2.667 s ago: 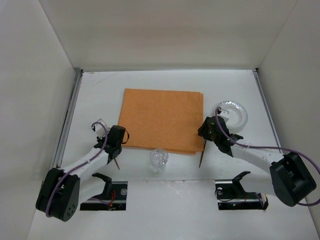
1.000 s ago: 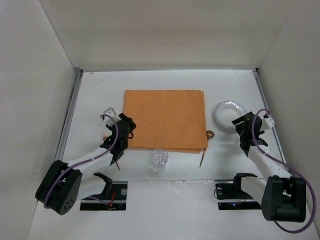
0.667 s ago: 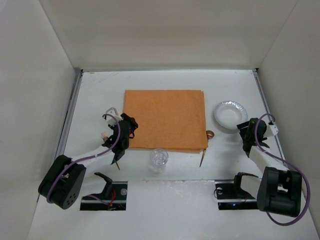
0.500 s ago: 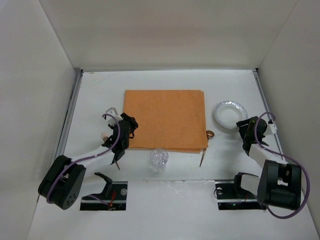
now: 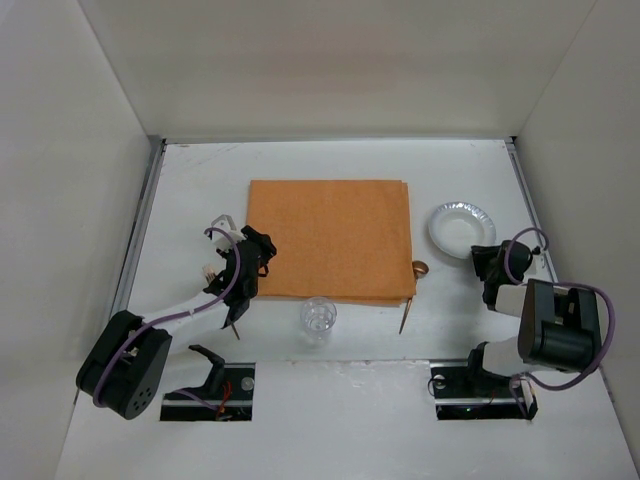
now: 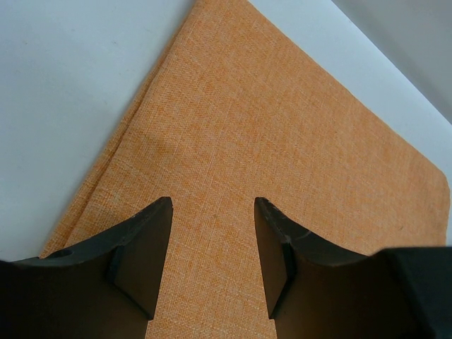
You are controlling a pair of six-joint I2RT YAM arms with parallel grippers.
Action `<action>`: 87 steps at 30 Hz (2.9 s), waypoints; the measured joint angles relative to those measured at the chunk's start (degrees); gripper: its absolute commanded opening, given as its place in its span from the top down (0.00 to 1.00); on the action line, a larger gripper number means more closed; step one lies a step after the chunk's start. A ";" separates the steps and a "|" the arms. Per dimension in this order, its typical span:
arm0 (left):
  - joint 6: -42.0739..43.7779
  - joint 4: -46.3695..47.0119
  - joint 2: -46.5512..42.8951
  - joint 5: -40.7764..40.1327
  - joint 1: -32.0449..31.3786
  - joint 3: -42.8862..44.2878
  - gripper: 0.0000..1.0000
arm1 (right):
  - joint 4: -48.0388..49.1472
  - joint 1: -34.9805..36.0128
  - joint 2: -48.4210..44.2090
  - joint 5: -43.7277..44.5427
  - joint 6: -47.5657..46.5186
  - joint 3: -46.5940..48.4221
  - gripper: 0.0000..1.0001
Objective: Set the dinner table for one person
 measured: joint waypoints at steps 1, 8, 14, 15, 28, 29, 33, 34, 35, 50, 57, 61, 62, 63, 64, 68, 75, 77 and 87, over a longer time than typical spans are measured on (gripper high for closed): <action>0.00 0.00 0.02 0.00 0.00 0.00 0.53 | 1.84 -0.33 0.50 -0.72 0.76 -0.52 0.74; -0.02 0.02 0.02 0.15 0.09 0.00 0.53 | 9.07 -1.99 -0.22 -3.06 4.00 -3.58 0.85; -0.02 0.13 0.31 0.42 0.39 0.00 0.53 | 2.47 -1.75 -9.99 -1.81 2.19 -4.42 0.87; -0.02 0.13 0.35 0.44 0.44 0.00 0.53 | 1.14 -1.36 -12.17 -1.33 1.62 -4.31 0.87; -0.15 0.42 0.33 0.90 1.97 0.00 0.53 | -8.87 26.97 -17.49 3.91 -3.43 8.98 0.87; -0.17 0.42 0.33 0.96 1.99 -0.02 0.53 | -8.83 30.25 -14.71 3.78 -3.45 10.80 0.87; -0.20 0.52 0.04 1.05 2.43 -0.37 0.53 | -7.67 40.94 -3.02 2.45 -3.04 17.59 0.87; -0.22 0.55 0.02 1.09 2.75 -0.39 0.53 | -7.52 42.88 -0.44 1.86 -2.95 19.10 0.87; -0.24 0.57 -0.11 1.16 3.15 -0.44 0.53 | -7.32 44.44 1.84 1.33 -2.82 20.50 0.87; -1.25 0.72 -1.01 1.70 4.48 -1.01 0.53 | -3.02 48.65 23.12 -1.86 1.62 29.97 0.83; -1.29 0.72 -0.98 1.95 4.59 -1.01 0.53 | -0.59 48.46 24.33 -3.19 3.82 30.12 0.39; -1.36 0.74 -0.61 2.16 4.59 -1.01 0.53 | -0.52 48.09 20.50 -3.21 3.13 27.12 0.34; -1.40 0.72 -0.59 2.32 4.59 -1.01 0.53 | -0.83 47.93 18.78 -3.21 2.58 26.23 0.34; -1.49 0.74 -0.59 2.36 4.59 -1.01 0.53 | -1.38 47.84 17.00 -3.19 2.05 25.42 0.34; -1.51 0.79 -0.59 2.40 4.59 -1.01 0.53 | -2.10 47.82 15.15 -3.13 1.40 24.61 0.34; -1.79 0.76 -0.59 2.62 4.85 -1.01 0.53 | -6.27 47.82 4.76 -1.53 -2.69 20.06 0.61; -2.32 0.79 -0.50 3.06 4.85 -1.01 0.53 | -28.98 49.07 -16.00 11.93 -7.67 14.69 0.91; -2.47 0.79 -0.50 3.10 4.85 -1.01 0.53 | -37.20 51.36 -21.18 16.55 -7.34 13.84 0.90; -3.26 0.79 -0.50 4.22 5.20 -1.01 0.53 | -64.83 58.75 -26.21 22.71 -0.74 12.85 0.88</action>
